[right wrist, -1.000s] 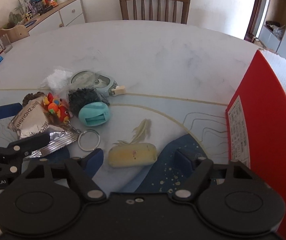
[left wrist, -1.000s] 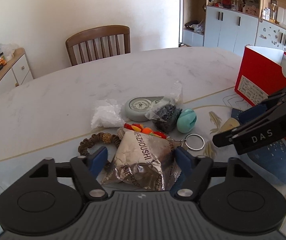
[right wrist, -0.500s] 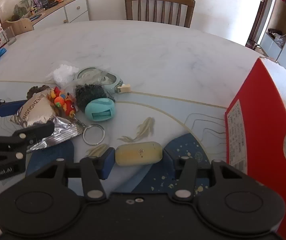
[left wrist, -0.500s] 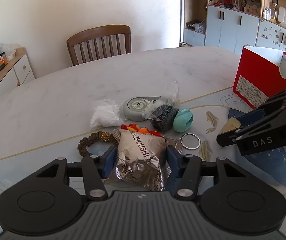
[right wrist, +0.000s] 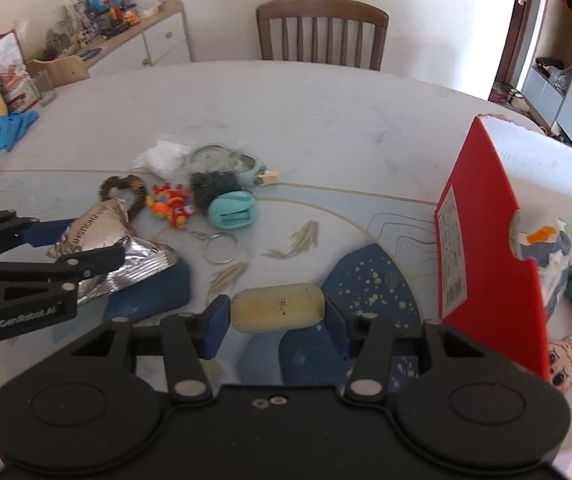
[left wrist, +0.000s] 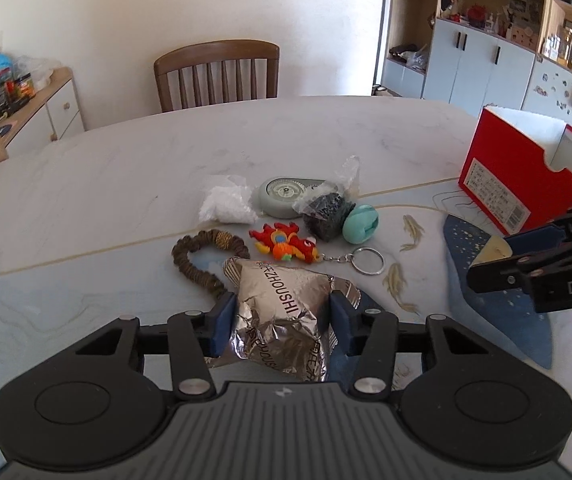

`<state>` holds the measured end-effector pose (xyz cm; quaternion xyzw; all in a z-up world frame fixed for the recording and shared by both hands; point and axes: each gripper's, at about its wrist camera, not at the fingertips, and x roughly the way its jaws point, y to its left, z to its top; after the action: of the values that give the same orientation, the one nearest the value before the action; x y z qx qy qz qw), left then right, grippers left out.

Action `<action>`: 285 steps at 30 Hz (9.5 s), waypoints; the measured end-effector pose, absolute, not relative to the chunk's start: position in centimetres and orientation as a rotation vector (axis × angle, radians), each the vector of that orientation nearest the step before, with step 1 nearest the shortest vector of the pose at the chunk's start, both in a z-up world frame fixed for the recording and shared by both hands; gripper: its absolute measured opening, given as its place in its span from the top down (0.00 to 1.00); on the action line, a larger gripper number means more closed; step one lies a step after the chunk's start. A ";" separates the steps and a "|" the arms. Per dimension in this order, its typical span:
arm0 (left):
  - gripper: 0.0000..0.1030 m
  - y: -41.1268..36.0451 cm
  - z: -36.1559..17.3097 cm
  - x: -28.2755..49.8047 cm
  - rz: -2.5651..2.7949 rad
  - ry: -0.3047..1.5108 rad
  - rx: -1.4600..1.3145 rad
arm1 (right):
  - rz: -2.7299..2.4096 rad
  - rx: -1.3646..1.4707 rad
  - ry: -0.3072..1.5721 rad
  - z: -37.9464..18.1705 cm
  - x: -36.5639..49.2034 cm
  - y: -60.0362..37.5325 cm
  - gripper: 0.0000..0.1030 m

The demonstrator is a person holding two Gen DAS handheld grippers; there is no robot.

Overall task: Organize objects
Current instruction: 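Close the left gripper on the foil snack bag while the right grips the soap bar, then carry the foil bag and yellow soap bar with both grippers over the red box, then open both grippers to drop the foil bag and soap bar into the box, then move both grippers back to the items on the table, then grasp the brown bead bracelet with the left gripper while the right grasps the teal round case, then carry the bracelet and teal case with both grippers over the red box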

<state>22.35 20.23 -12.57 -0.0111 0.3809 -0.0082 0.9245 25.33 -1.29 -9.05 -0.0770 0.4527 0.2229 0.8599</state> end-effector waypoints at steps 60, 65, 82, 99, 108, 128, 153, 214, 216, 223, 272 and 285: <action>0.53 -8.0 -2.2 27.8 -0.272 0.707 -0.007 | 0.316 -0.061 0.767 -1.2 23.9 -29.7 0.51; 0.53 -9.9 -3.3 30.1 -0.277 0.728 0.043 | 0.322 -0.065 0.791 -2.0 25.8 -30.8 0.51; 0.53 -13.0 -7.8 35.6 -0.310 0.845 0.162 | 0.410 -0.161 0.907 -6.3 30.4 -29.4 0.52; 0.53 -13.2 -10.0 38.9 -0.332 0.980 0.220 | 0.442 -0.214 0.983 -9.2 32.1 -28.3 0.52; 0.53 -13.0 -10.0 39.3 -0.336 1.011 0.198 | 0.436 -0.194 1.004 -10.0 32.2 -28.6 0.51; 0.41 -11.3 -7.1 35.8 -0.315 0.900 0.145 | 0.431 -0.100 0.929 -6.6 29.8 -30.0 0.44; 0.41 -4.0 0.3 26.9 -0.262 0.698 0.053 | 0.424 0.027 0.756 0.7 24.0 -25.1 0.28; 0.00 25.6 -11.8 26.1 -0.006 0.754 -0.102 | 0.528 -0.131 0.888 -6.0 29.5 0.6 0.07; 0.00 26.0 -12.9 26.8 0.011 0.781 -0.110 | 0.530 -0.144 0.907 -7.0 30.1 1.3 0.11; 0.00 25.9 -15.1 28.2 0.045 0.818 -0.091 | 0.534 -0.190 0.942 -9.7 31.5 3.0 0.18; 0.85 24.1 -12.6 26.1 0.064 0.753 -0.079 | 0.614 -0.210 0.924 -8.9 28.9 3.0 0.64; 0.85 20.8 -6.9 22.0 -0.027 0.678 -0.091 | 0.600 -0.168 0.857 -4.2 24.2 -0.6 0.64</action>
<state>21.95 20.84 -6.95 -0.0447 0.3322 -0.0132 0.9420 24.22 -0.60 -4.16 -0.0802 0.4086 0.2860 0.8630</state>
